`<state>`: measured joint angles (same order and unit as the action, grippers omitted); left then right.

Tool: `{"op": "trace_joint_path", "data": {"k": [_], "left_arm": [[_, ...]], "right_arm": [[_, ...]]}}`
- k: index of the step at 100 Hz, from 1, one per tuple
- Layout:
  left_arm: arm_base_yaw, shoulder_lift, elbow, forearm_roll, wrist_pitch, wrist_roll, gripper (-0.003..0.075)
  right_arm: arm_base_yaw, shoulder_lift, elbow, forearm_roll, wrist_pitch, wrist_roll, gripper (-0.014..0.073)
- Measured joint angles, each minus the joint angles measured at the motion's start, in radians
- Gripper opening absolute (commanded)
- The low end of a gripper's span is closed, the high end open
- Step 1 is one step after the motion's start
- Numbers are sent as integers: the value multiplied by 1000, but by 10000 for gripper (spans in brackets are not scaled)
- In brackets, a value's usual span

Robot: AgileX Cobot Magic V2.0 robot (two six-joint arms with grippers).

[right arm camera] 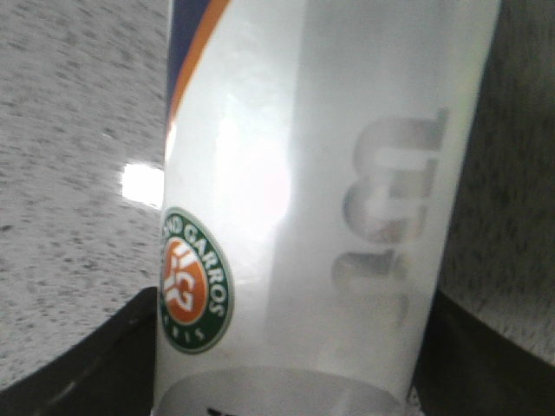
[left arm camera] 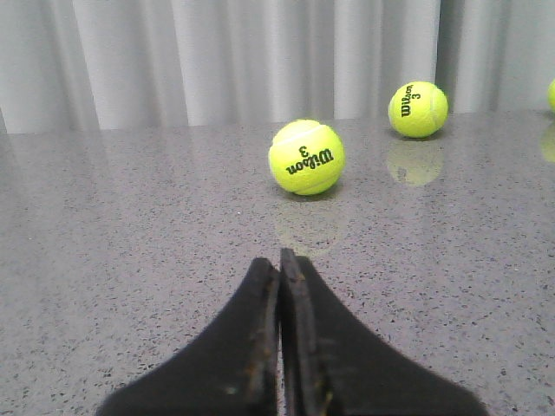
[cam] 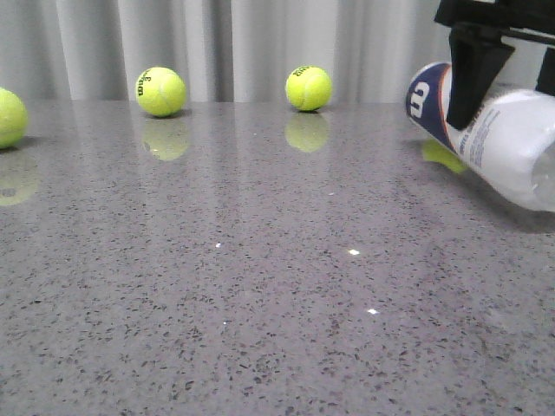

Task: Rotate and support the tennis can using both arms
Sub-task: 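Grasp the can with the right gripper and lift it toward the center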

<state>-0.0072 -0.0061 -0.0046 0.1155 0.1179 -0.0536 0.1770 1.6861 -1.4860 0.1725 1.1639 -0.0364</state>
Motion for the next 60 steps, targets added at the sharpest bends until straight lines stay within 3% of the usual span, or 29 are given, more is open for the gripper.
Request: {"op": "trace_joint_path", "data": {"k": [33,60], "left_arm": [[0,0,0,0,0,0,-20],[0,0,0,0,0,0,-20]], "right_arm": [[165,16,-243,0,43,-298,268],[300,72,-258,0,37,-775,268]]}}
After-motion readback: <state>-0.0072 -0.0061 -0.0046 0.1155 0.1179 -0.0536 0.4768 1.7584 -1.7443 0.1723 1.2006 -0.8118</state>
